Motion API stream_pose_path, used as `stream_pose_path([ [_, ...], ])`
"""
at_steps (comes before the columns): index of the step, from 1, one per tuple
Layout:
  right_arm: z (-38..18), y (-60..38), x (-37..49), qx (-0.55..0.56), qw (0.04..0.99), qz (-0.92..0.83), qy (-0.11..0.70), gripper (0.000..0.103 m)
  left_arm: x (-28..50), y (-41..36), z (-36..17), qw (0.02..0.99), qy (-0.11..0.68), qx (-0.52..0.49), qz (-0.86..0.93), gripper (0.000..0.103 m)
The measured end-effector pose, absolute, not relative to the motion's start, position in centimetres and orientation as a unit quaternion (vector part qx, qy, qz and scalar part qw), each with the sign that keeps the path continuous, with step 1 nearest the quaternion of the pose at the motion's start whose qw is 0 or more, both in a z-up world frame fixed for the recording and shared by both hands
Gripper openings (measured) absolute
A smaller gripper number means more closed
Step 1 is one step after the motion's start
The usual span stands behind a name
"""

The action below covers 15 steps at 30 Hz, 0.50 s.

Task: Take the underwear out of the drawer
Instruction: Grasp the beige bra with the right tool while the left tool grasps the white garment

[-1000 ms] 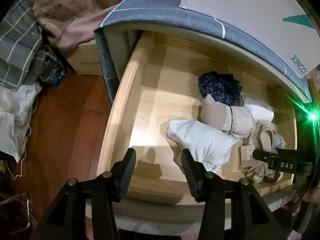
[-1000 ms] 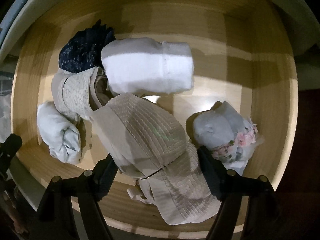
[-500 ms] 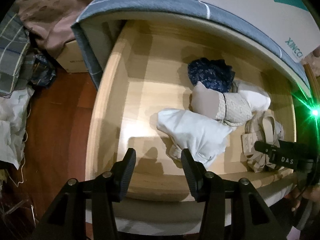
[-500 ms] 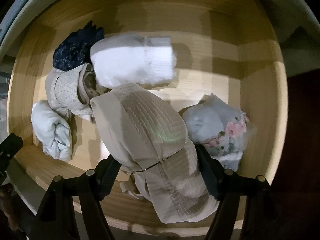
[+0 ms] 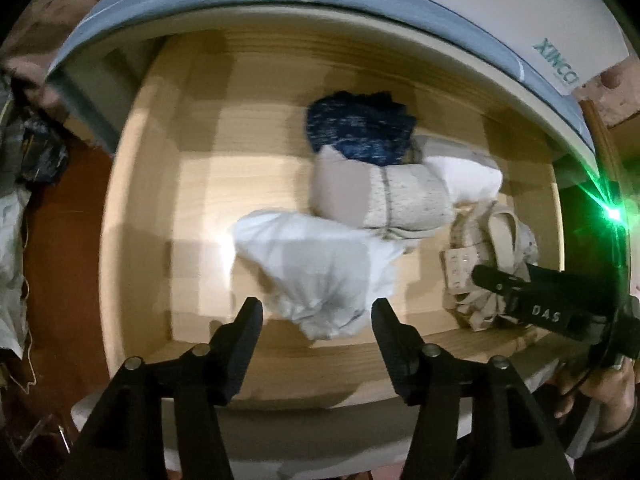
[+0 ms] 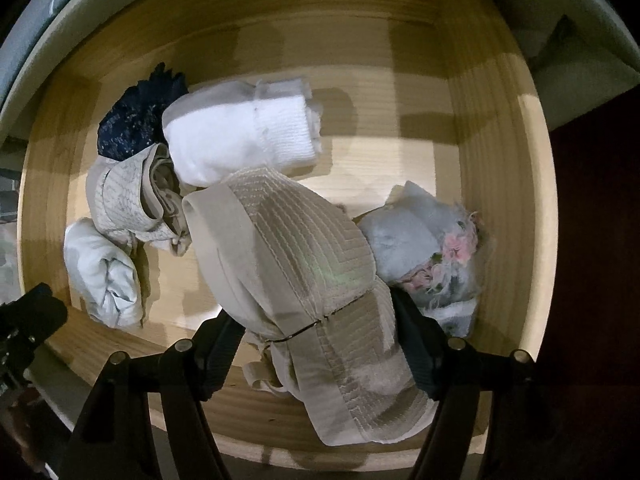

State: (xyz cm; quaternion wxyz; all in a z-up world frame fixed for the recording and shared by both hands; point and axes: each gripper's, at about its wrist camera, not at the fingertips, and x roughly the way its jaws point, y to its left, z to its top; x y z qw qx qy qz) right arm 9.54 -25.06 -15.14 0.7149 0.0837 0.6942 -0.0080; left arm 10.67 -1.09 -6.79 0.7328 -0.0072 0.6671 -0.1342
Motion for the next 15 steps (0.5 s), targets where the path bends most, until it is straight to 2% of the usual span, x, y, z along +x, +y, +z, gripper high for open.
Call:
stream_pose_path([
  [11,-14.0,-26.7,10.5,0.093,0.713,-0.004,0.694,0.071,13.1,-3.5,-8.8,0.714,0.690,0.001,-0.117,0.060],
  [15,-14.0,-26.9,10.6,0.095,0.713,-0.004,0.694,0.071,13.8,-4.3,-10.0,0.708,0.696,0.036,-0.110,0.064],
])
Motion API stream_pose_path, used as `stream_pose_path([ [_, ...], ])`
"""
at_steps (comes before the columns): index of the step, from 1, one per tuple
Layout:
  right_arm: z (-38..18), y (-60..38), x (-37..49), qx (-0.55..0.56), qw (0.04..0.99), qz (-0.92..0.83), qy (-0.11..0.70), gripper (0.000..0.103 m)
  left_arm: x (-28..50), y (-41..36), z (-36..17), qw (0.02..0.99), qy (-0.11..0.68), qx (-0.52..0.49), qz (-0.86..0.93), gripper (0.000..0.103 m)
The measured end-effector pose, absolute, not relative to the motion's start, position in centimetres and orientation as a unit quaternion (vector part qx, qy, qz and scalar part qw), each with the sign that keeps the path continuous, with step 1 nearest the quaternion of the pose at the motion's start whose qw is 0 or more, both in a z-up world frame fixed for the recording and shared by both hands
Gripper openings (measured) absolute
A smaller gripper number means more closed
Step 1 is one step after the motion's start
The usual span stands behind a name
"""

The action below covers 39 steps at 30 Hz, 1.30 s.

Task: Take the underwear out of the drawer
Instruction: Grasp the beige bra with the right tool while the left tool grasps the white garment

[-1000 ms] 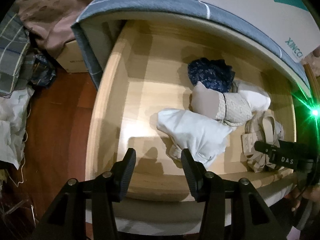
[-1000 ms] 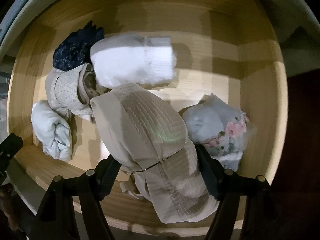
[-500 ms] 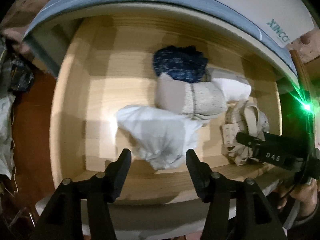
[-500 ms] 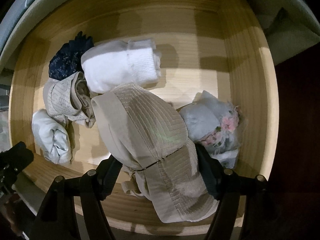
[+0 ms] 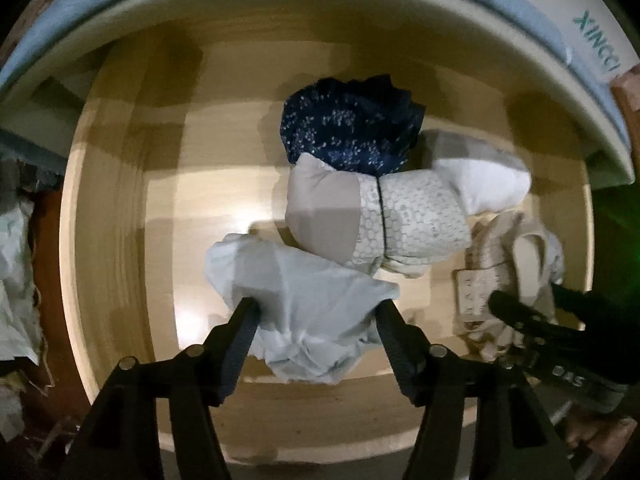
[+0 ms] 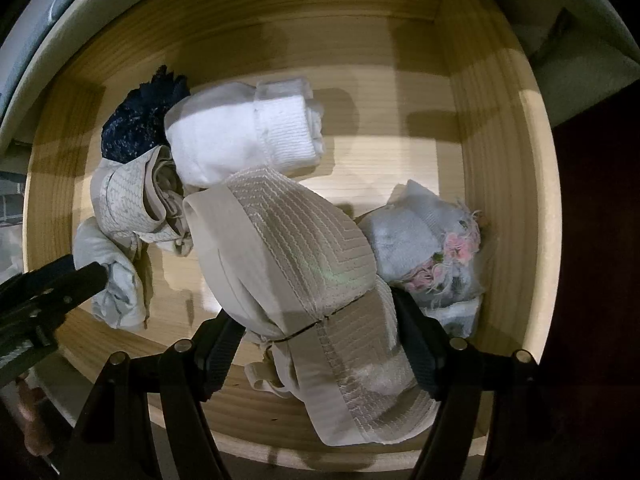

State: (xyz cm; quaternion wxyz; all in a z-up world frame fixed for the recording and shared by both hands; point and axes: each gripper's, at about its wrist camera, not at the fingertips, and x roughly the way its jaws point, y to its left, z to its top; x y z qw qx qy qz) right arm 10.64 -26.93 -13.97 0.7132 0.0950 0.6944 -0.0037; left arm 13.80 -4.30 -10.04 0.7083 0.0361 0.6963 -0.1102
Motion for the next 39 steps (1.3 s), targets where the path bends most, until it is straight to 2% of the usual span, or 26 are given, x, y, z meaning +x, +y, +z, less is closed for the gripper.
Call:
stream_pose_path([
  [4,-14.0,-27.1,10.8,0.096,0.713,-0.005,0.695,0.071,14.3,-4.9,-10.8,0.701,0.703,0.054,-0.108,0.069],
  [6,-14.0,-27.1,10.8,0.096,0.713,-0.005,0.695,0.071,14.7,-4.8,-11.4,0.698,0.708,0.054,-0.099,0.075],
  [19,-13.8,-27.5,11.3,0.102,0.711,-0.008,0.695,0.072,16.7,-3.6,-14.6,0.655,0.750,0.020,-0.091,0.076],
  [30,-13.9,-26.9,12.0,0.088,0.703,-0.011,0.706,0.074,15.4,-3.2,-13.6,0.685,0.721,0.033,-0.102,0.051],
  [39,-14.2,-26.7,12.9,0.088,0.697,-0.018,0.712,0.075,14.7,-1.7,-12.6,0.691,0.715,0.020,-0.108,0.048],
])
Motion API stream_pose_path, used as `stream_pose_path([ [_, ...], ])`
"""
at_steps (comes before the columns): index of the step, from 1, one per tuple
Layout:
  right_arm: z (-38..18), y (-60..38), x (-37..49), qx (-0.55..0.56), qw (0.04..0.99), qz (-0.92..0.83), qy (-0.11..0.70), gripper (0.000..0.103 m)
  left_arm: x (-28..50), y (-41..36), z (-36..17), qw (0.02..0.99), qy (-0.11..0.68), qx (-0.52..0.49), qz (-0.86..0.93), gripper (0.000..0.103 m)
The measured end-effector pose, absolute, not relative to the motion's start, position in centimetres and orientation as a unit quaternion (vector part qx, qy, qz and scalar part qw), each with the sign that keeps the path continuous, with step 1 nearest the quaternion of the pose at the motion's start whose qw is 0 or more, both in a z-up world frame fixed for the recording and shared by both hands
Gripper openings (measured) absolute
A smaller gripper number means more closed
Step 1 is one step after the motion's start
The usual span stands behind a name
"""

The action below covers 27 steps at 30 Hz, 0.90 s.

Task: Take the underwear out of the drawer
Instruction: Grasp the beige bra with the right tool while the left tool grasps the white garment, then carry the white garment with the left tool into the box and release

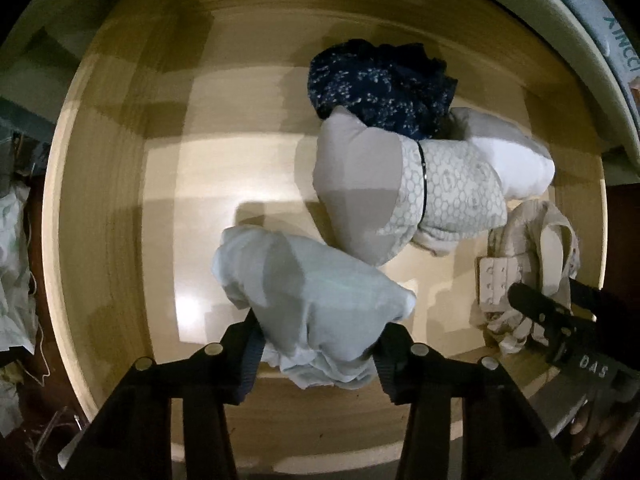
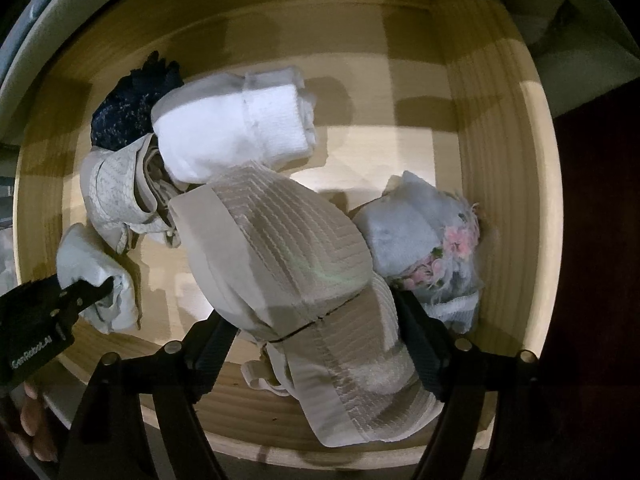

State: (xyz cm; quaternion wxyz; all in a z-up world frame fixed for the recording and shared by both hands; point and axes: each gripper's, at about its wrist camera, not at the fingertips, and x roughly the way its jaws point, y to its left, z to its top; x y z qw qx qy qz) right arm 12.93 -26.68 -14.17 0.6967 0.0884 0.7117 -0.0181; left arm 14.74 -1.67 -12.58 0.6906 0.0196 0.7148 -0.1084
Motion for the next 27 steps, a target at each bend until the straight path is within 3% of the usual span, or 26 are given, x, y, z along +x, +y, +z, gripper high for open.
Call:
stream_pose_path([
  [14,-13.9,-26.6,11.9,0.079,0.706,-0.013,0.704,0.072,13.2,-1.5,-7.8,0.733,0.669,0.020,-0.122,0.048],
  [27,-13.8,-25.3,11.7,0.073,0.706,-0.011,0.705,0.072,11.8,-1.4,4.2,0.801,0.579,0.040,-0.148,0.048],
])
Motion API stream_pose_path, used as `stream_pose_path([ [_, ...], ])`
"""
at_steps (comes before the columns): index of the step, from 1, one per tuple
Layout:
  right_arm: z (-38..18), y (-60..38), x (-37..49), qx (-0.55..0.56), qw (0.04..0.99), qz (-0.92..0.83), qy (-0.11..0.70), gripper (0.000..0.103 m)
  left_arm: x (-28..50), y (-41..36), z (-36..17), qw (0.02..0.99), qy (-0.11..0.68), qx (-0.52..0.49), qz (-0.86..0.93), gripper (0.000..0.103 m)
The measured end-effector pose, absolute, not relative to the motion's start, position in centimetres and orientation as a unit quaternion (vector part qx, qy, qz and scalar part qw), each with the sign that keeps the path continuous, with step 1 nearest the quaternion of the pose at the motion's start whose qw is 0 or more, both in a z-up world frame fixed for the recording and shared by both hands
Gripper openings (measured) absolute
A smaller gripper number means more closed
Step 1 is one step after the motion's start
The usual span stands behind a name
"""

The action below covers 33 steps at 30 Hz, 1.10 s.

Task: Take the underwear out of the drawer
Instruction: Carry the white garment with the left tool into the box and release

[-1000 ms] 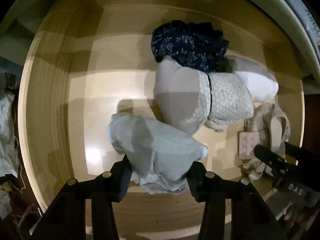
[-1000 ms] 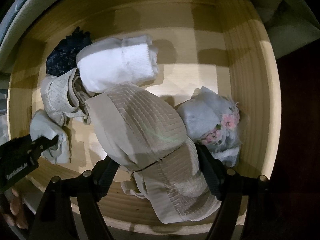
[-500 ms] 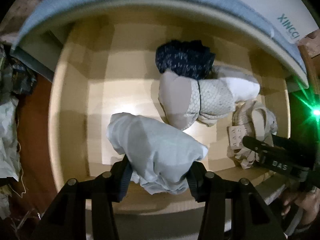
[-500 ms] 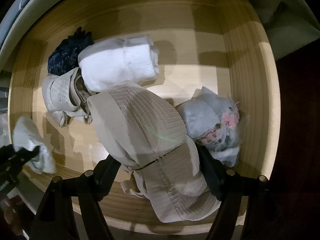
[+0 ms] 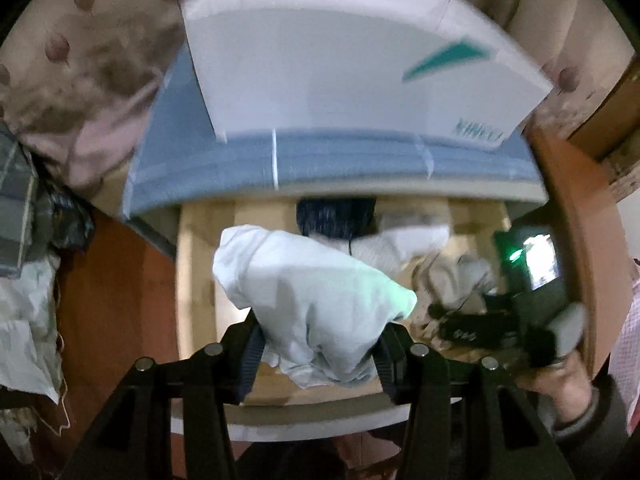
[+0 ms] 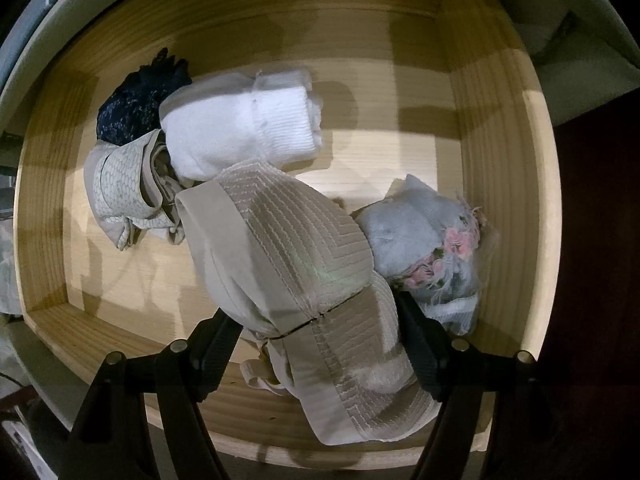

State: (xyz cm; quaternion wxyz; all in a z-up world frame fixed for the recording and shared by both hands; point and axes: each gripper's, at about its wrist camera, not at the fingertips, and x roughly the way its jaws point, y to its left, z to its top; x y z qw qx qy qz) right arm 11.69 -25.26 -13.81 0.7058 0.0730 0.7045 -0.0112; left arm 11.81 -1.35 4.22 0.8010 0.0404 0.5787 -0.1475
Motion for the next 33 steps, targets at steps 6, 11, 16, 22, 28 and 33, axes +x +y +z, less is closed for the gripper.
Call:
stream_pose_path([
  [6,-13.9,-24.7,11.6,0.065,0.707,-0.009,0.704,0.072,12.2,-1.0,11.3,0.850,0.503,0.051,-0.147,0.048],
  [11,-14.0,-24.2,11.3,0.065,0.707,-0.009,0.704,0.072,13.8,-1.0,15.8,0.884,0.446,0.053,-0.133,0.048],
  [16,-14.1,-24.3,11.3,0.067,0.707,-0.008,0.704,0.072,16.0,-1.6,18.9,0.906,0.400,0.062,-0.126,0.049],
  [22,-14.4,-24.7,11.3,0.073,0.706,-0.008,0.704,0.072,19.0,-3.5,19.7,0.920,0.360,0.086,-0.127,0.049],
  [28,-14.4,-25.1,11.4,0.072,0.706,-0.007,0.704,0.072,23.1,-4.7,18.0,0.916,0.372,0.086,-0.119,0.049],
  [33,-14.2,-25.4,11.4,0.074,0.707,-0.006,0.704,0.073,25.7,-5.7,14.4,0.901,0.405,0.111,-0.108,0.049],
])
